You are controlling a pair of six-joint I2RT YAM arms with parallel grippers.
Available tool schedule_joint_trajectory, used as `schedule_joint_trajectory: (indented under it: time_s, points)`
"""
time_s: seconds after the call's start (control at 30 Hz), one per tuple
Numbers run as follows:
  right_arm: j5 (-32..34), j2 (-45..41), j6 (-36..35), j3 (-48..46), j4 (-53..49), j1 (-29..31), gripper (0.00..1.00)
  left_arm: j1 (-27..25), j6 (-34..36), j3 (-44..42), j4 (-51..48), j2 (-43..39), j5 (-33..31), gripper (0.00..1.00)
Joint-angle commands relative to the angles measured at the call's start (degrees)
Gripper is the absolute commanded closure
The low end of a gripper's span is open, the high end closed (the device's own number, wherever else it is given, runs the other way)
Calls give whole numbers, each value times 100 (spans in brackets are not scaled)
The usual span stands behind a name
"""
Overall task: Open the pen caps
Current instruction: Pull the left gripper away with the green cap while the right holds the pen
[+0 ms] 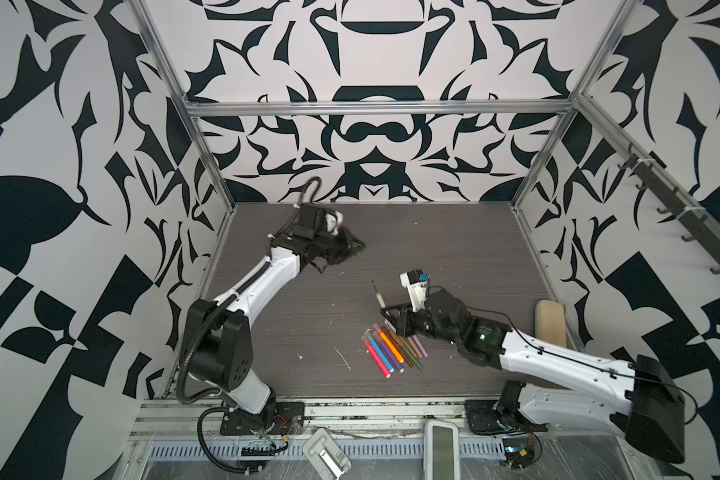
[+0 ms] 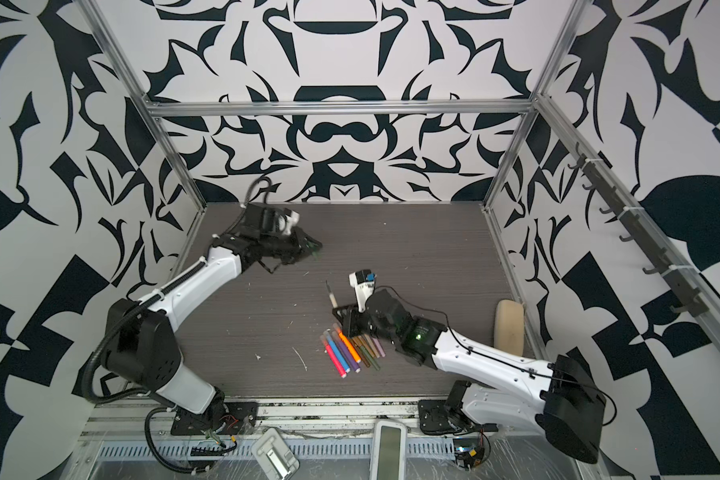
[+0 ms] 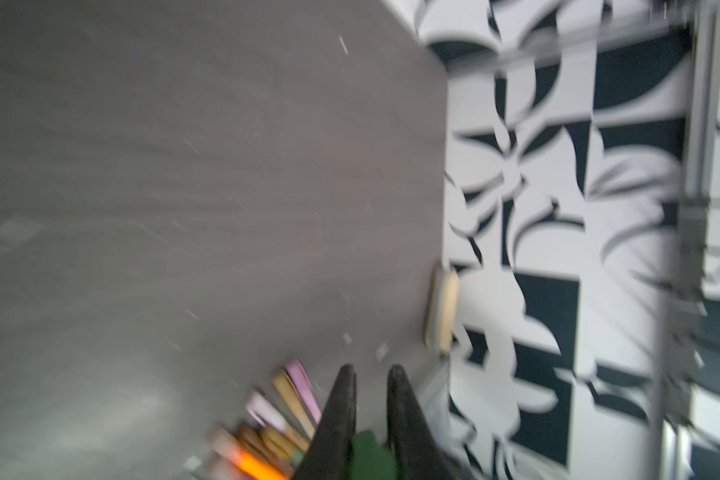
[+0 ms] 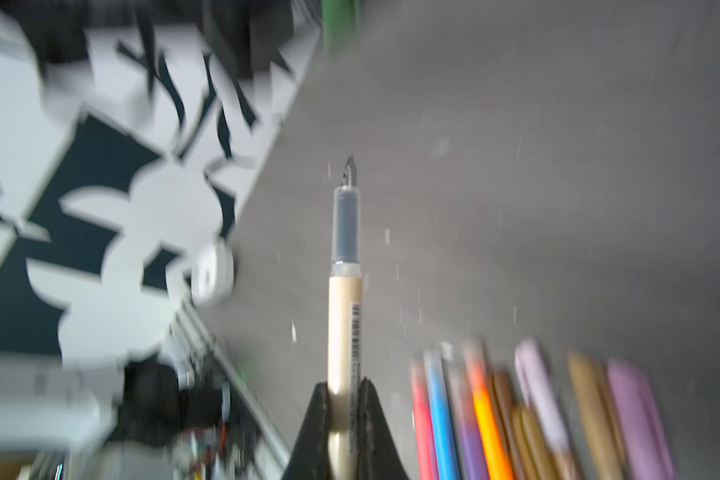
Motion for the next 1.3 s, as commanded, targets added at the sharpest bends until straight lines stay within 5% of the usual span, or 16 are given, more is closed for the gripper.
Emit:
schedule_joint_trajectory:
  time_s: [0.0,0.17,0.33,0.63,0.9,1.27]
  points:
    - [100,-262,177,-194,-409,139,100,333,457,222,-249,358,-635,100]
    - [460,-456,-137,-23,-1025,134,100,303,537,142,-73,751,-773,100]
    - [1663,-319,-1076,897,-2547,-91,100,28,1453,770,-1408,1540,-1781,100]
    - [504,1501,-2308,1699,-2563,-2920,100,-582,2178,1817,-2547,2930,-3169,100]
    - [914,3527,-2826,2753,-1994,-3252,100,-690,2336,2080,-2636,3388,-3454,98]
    - [1079,4996,-2911,3814,-2094,-3435,100,-696,2417,2027,-2634,3351,-3236,70]
